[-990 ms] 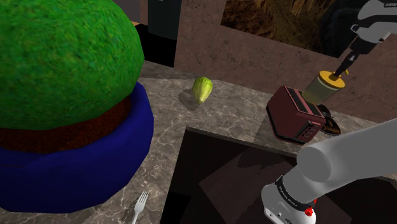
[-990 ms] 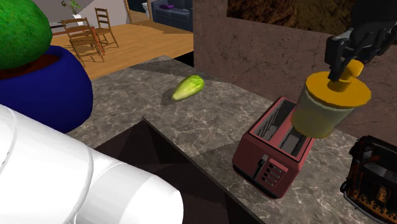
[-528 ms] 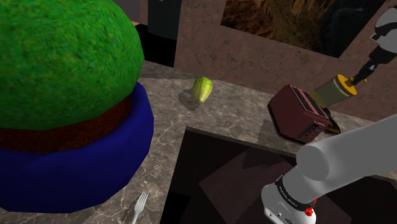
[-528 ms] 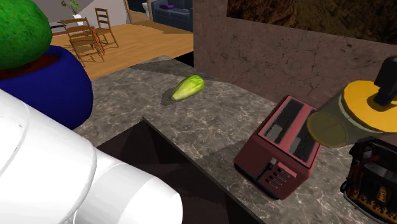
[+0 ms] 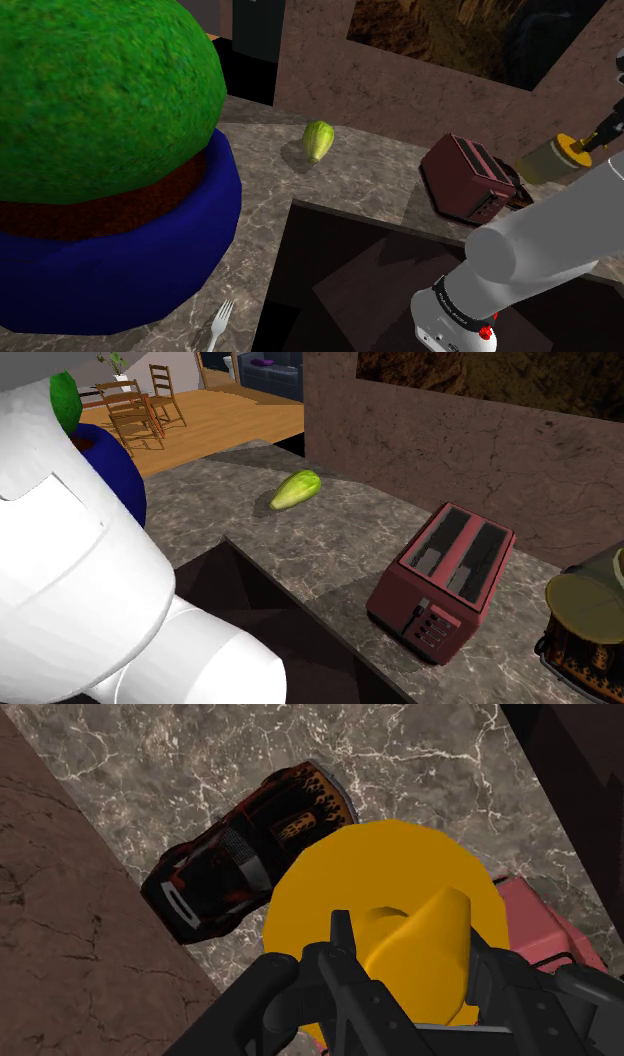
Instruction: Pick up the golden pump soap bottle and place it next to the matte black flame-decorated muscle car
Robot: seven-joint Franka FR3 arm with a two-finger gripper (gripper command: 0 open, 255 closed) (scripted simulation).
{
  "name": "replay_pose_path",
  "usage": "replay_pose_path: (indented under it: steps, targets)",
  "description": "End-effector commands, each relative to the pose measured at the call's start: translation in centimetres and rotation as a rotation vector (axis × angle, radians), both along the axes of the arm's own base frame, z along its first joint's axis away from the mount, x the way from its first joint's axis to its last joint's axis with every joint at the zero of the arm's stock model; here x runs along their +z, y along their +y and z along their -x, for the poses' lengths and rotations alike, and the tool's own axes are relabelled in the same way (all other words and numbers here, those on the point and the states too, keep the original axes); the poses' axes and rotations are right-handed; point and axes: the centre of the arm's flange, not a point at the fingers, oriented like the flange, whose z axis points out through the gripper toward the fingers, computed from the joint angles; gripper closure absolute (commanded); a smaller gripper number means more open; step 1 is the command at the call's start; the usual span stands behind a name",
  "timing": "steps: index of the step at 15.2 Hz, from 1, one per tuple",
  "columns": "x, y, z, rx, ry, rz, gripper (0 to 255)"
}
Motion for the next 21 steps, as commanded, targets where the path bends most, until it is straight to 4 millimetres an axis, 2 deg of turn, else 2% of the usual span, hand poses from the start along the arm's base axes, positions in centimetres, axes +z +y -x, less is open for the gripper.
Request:
replay_pose_path:
  steps: [1, 9, 21]
  targets:
    - [-0.4, -1.5, 2.1, 0.004, 0.0, 0.003, 255]
    - [-2.0, -7.0, 11.0, 0.004, 0.0, 0.003, 255]
    - [-8.4, -7.0, 11.0, 0.004, 0.0, 0.003, 255]
